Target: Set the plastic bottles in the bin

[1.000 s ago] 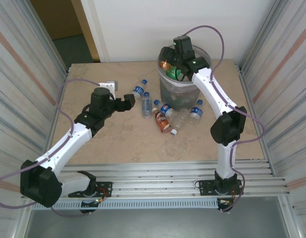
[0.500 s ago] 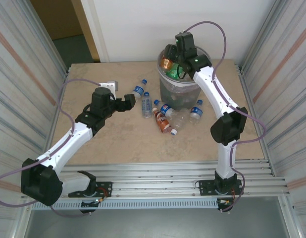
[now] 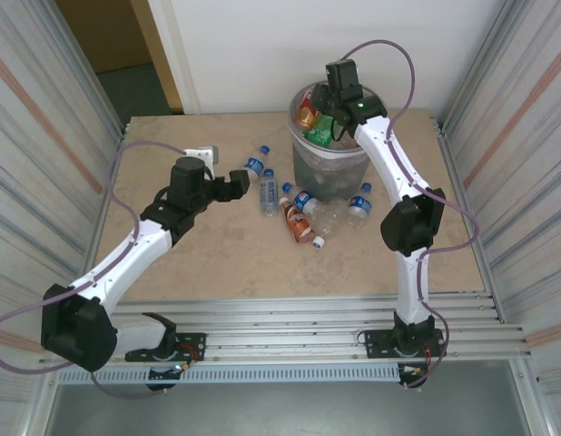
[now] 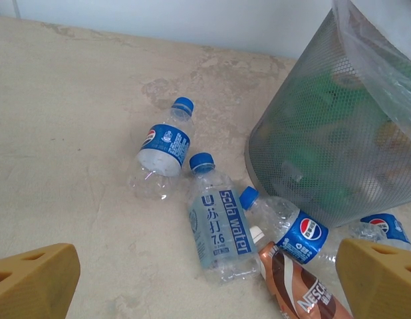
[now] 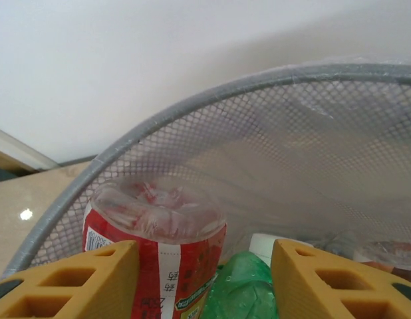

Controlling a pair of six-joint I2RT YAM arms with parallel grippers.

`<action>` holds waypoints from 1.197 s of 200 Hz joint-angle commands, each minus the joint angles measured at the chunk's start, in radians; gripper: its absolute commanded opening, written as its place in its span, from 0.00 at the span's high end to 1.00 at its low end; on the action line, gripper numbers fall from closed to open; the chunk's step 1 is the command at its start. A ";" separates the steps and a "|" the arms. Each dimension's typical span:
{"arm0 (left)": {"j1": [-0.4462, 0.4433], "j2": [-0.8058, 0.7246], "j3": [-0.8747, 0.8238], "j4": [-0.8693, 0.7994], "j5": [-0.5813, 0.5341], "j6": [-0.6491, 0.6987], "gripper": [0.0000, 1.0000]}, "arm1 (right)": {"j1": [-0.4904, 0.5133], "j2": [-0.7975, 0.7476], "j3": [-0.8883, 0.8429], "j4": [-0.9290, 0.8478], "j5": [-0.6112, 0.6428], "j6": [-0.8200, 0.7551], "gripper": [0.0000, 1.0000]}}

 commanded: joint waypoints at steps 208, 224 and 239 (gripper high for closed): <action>0.101 0.827 0.903 -0.503 0.161 0.334 0.17 | 0.040 -0.328 -0.156 -0.143 0.109 -0.154 0.08; 0.101 0.892 0.949 -0.531 0.162 0.345 0.17 | 0.040 -0.413 -0.269 -0.106 0.119 -0.140 0.04; 0.101 0.933 0.990 -0.557 0.165 0.352 0.17 | 0.041 -0.490 -0.372 -0.070 0.124 -0.129 0.01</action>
